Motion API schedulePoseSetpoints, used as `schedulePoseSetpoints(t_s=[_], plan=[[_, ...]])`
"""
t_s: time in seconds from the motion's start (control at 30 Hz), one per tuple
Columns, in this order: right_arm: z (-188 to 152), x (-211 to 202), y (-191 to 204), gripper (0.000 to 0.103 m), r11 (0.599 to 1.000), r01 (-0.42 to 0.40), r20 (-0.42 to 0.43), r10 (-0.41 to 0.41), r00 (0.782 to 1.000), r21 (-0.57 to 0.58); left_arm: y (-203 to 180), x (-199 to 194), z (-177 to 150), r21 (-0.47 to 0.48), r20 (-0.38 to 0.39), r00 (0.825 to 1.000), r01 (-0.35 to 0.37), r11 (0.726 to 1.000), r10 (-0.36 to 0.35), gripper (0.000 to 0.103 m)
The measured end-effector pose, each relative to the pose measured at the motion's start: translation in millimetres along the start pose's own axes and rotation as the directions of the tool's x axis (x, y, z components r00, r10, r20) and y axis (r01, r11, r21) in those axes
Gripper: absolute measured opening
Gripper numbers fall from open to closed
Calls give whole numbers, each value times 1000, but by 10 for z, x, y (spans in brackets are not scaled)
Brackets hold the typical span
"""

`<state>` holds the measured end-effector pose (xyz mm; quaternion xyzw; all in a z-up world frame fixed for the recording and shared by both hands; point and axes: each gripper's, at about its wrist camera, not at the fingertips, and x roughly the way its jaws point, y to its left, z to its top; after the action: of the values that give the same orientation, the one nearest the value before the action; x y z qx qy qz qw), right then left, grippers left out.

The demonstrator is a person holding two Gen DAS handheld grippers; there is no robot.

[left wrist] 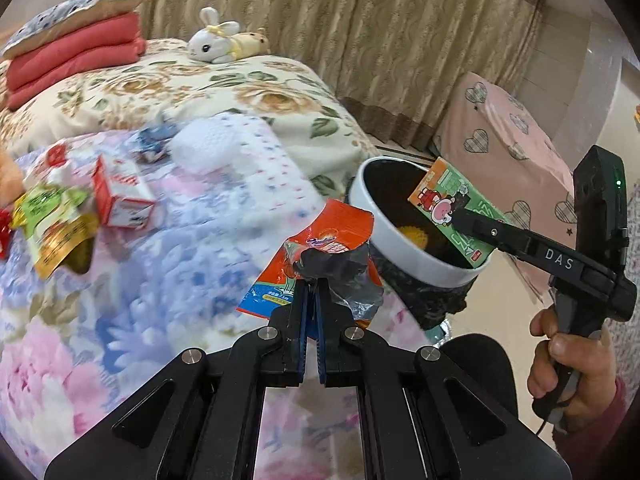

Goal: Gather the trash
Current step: 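Move both items over the bin and release them from both tools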

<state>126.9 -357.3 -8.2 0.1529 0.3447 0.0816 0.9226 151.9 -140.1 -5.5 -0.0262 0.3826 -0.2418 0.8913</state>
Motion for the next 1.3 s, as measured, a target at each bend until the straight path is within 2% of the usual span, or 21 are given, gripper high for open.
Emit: schedulePoseSetpoints(t_s=[0.2,0.67,1.3], plan=[[13,-67,-231,33,999,38,11,-39,999,35,-208,130,111,40,-7,1000,20,999,-20,3],[66,-116,-542,33,995,69,15,-70,997,74,-585,381,339,108,-20,999,46,993,-44,3],[130,-18,-779,33,990,87,-15,-86,996,109,-913,756,542,153,-56,996,82,985,-74,3]])
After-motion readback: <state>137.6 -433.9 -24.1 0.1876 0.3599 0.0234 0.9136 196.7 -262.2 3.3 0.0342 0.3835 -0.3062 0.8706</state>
